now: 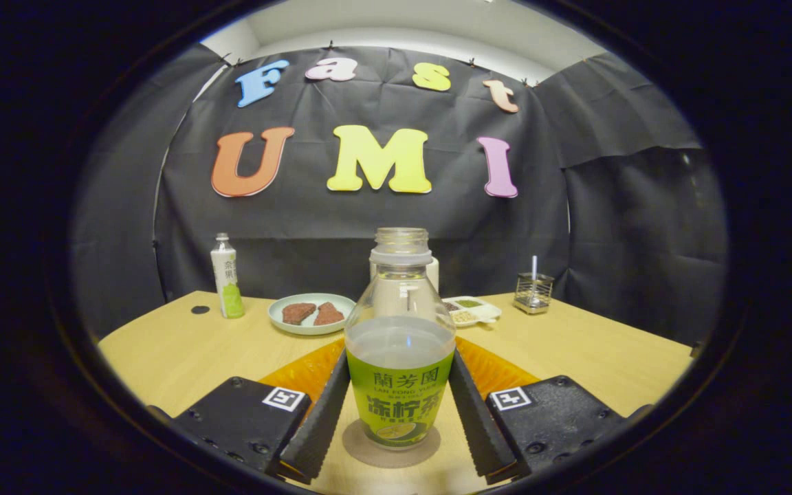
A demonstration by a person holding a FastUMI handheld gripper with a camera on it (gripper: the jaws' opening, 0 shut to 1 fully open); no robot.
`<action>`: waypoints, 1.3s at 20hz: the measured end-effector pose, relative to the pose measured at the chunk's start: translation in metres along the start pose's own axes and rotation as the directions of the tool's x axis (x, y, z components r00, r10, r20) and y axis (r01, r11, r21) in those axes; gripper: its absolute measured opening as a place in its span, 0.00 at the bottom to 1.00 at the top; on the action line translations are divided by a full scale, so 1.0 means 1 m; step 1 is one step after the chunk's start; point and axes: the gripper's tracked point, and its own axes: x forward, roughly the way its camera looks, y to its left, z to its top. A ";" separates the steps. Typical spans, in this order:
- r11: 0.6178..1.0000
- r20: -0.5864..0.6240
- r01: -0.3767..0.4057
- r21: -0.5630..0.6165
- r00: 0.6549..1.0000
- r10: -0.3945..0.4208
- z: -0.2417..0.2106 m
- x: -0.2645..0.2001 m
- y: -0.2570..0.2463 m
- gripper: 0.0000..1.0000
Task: Take the bottle from table, then pour the juice into the cup, finally place the bottle on the coaster
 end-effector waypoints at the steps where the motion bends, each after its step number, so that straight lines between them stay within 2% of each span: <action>1: 1.000 -0.006 0.002 0.006 1.000 -0.001 -0.004 0.001 -0.001 0.83; 6: 1.000 0.010 -0.015 -0.007 1.000 0.015 0.001 -0.001 0.000 0.85; 8: 0.999 0.011 0.005 -0.033 1.000 -0.005 0.004 -0.004 -0.006 0.90; 13: 1.000 0.050 -0.011 -0.015 0.999 0.012 0.023 -0.023 -0.004 0.97; 18: 0.999 0.096 -0.004 -0.036 0.995 0.007 0.063 -0.064 -0.007 0.97; 21: 0.999 0.107 -0.031 -0.015 0.994 0.032 0.087 -0.093 -0.003 0.97; 26: 0.999 0.124 -0.005 -0.047 0.992 0.011 0.098 -0.153 -0.017 0.97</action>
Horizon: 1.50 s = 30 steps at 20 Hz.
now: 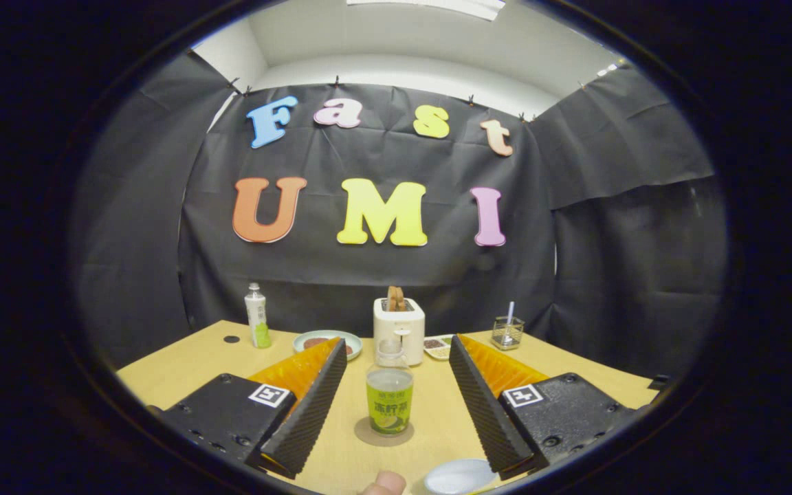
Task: Take the bottle from table, then pour the juice into the cup, finally place the bottle on the coaster
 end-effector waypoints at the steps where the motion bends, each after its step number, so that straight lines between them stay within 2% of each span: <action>1: 1.000 -0.001 -0.005 -0.014 1.000 0.005 -0.001 -0.013 0.001 0.97; 5: 0.997 -0.027 0.019 -0.076 0.999 -0.022 -0.008 -0.058 -0.015 0.97; 10: 1.000 0.021 -0.005 0.000 1.000 0.005 0.018 -0.109 -0.031 0.97; 14: 1.000 -0.012 -0.014 0.017 1.000 0.014 0.018 -0.143 -0.049 0.98; 17: 1.000 -0.045 -0.012 -0.002 0.999 0.012 0.013 -0.162 -0.062 0.98; 27: 0.995 -0.064 -0.097 -0.030 0.993 0.095 -0.009 -0.219 -0.058 0.98; 30: 0.997 -0.054 -0.070 -0.043 0.996 0.067 -0.003 -0.230 -0.068 0.98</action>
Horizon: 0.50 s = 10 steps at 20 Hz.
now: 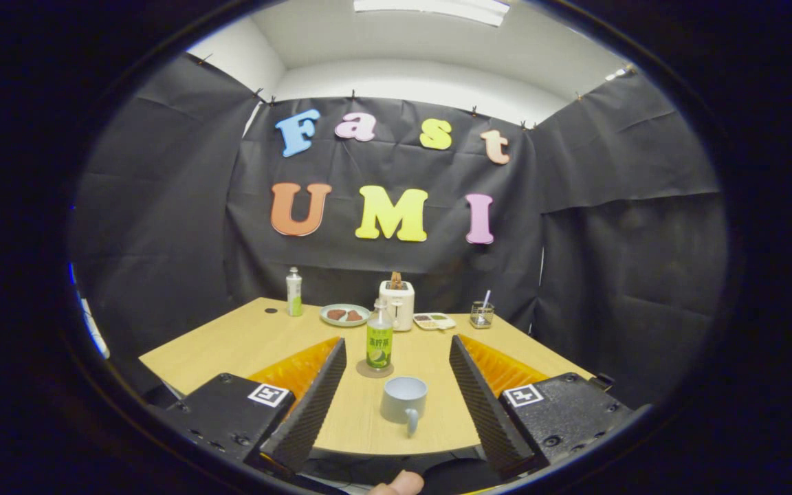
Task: Take the bottle from table, then pour the juice into the cup, finally place the bottle on the coaster
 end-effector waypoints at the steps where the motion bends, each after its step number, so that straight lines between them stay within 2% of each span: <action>1: 1.000 0.010 0.013 -0.001 1.000 -0.013 0.001 -0.003 -0.002 0.98; 3: 0.999 0.040 0.018 0.033 0.999 -0.020 0.005 -0.009 -0.004 0.98; 8: 0.989 0.042 -0.064 0.135 0.997 0.059 -0.009 -0.018 0.005 0.98; 10: 0.987 0.041 -0.061 0.149 0.998 0.055 -0.012 -0.020 0.000 0.99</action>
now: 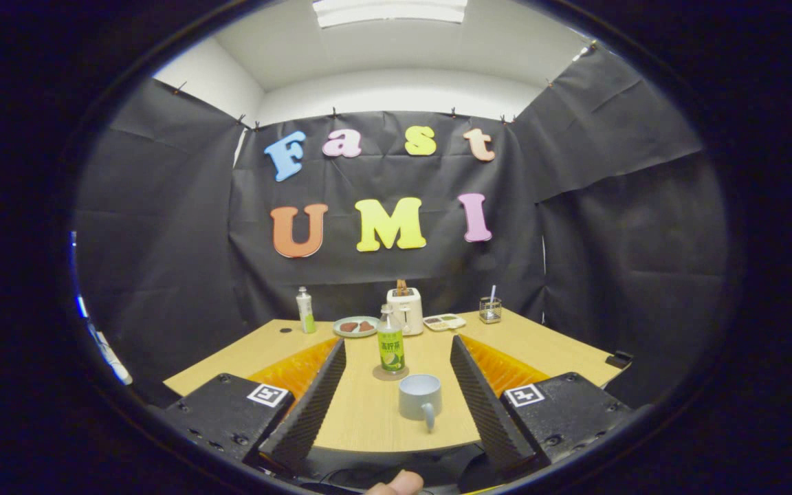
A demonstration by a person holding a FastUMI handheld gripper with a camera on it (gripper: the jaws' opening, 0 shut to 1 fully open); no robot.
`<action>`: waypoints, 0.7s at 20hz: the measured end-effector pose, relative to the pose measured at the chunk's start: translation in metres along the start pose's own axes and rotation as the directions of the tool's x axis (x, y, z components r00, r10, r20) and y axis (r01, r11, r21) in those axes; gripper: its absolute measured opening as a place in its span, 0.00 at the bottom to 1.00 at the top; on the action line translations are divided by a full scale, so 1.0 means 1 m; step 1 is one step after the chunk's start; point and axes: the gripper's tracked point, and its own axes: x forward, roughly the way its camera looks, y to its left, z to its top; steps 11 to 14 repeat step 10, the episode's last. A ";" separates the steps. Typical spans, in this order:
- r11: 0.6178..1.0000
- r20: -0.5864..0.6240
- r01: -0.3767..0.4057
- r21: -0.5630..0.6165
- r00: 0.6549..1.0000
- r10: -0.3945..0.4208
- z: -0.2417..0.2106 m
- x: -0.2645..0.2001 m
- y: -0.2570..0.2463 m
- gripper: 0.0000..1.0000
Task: Take the bottle from table, then pour the juice into the cup, finally place the bottle on the coaster
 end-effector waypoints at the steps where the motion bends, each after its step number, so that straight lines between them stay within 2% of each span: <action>1: 1.000 0.004 0.014 0.001 1.000 -0.014 -0.001 -0.001 -0.004 0.99; 3: 0.999 0.013 0.037 -0.008 0.999 -0.037 -0.002 -0.004 -0.006 0.99; 9: 0.997 0.033 0.046 -0.069 0.998 -0.044 0.000 -0.010 0.002 0.99; 14: 0.996 0.037 0.043 -0.072 0.998 -0.041 0.000 -0.011 0.003 0.99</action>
